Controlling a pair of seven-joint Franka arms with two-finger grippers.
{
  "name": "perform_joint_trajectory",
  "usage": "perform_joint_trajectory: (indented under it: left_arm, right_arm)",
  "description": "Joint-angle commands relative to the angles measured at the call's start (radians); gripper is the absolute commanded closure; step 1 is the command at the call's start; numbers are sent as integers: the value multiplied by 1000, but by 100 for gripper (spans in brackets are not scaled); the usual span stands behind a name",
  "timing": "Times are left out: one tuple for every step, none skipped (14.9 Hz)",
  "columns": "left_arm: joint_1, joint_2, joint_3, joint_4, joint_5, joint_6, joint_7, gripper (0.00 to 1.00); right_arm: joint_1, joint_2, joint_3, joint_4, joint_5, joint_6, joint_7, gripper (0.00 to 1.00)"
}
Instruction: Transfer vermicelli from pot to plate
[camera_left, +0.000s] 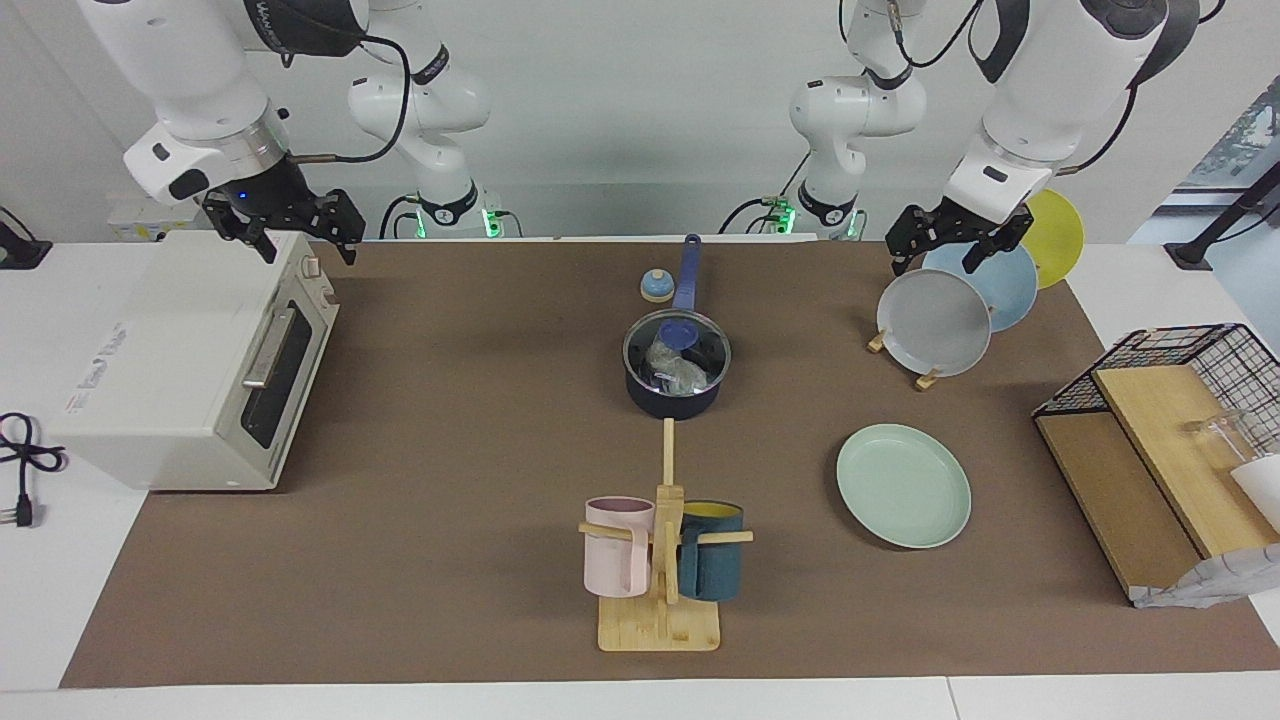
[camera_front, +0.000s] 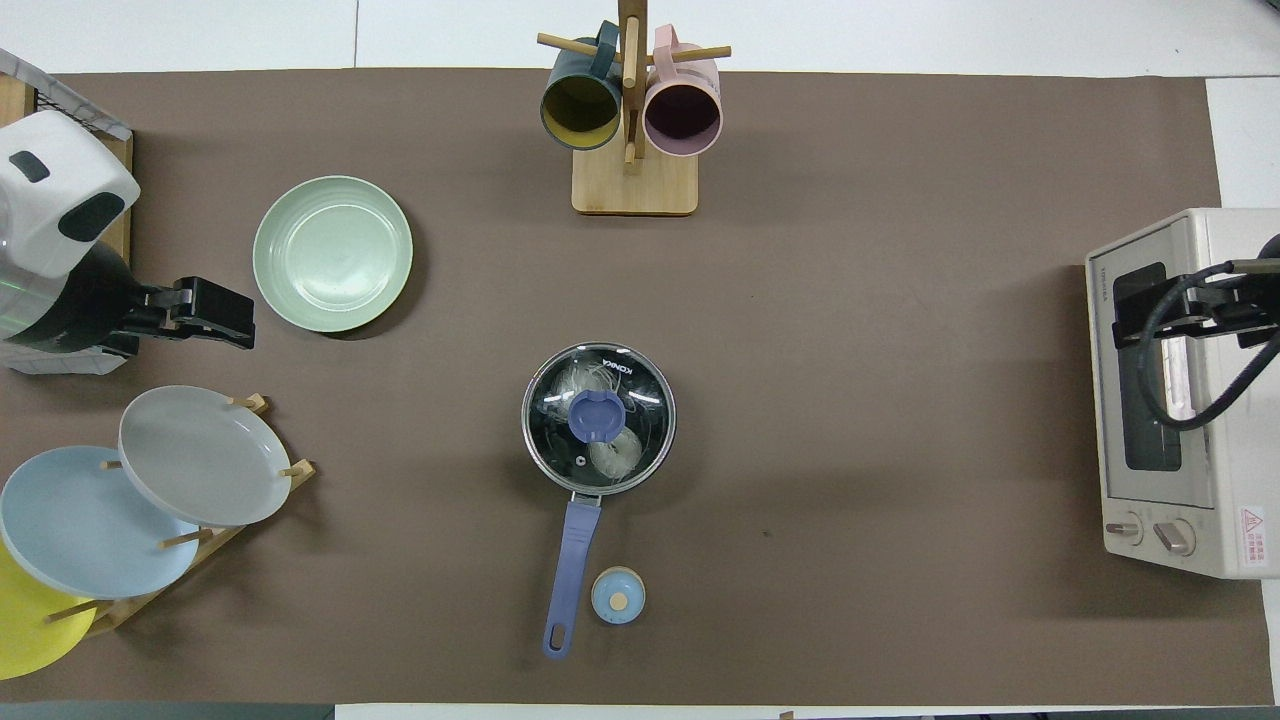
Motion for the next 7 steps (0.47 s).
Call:
perform_joint_trajectory:
  left_arm:
    - [-1, -21, 7, -20, 13, 23, 0, 0]
    - [-1, -21, 7, -20, 13, 25, 0, 0]
    - [-1, -21, 7, -20, 13, 25, 0, 0]
    - [0, -21, 7, -20, 13, 26, 0, 0]
    - [0, -21, 9, -20, 13, 26, 0, 0]
    - [0, -21, 7, -22, 13, 26, 2, 0]
    - [2, -21, 7, -20, 13, 28, 3, 0]
  right_arm:
    - [-7, -4, 4, -2, 17, -8, -11, 0]
    - [-7, -5, 2, -3, 26, -9, -11, 0]
    - [-7, -7, 2, -8, 26, -9, -13, 0]
    - [-7, -7, 4, -8, 26, -9, -13, 0]
    - [-7, -9, 4, -11, 27, -6, -14, 0]
    - [-5, -9, 5, -11, 33, 3, -22, 0]
    - [1, -7, 14, -11, 65, 50, -37, 0]
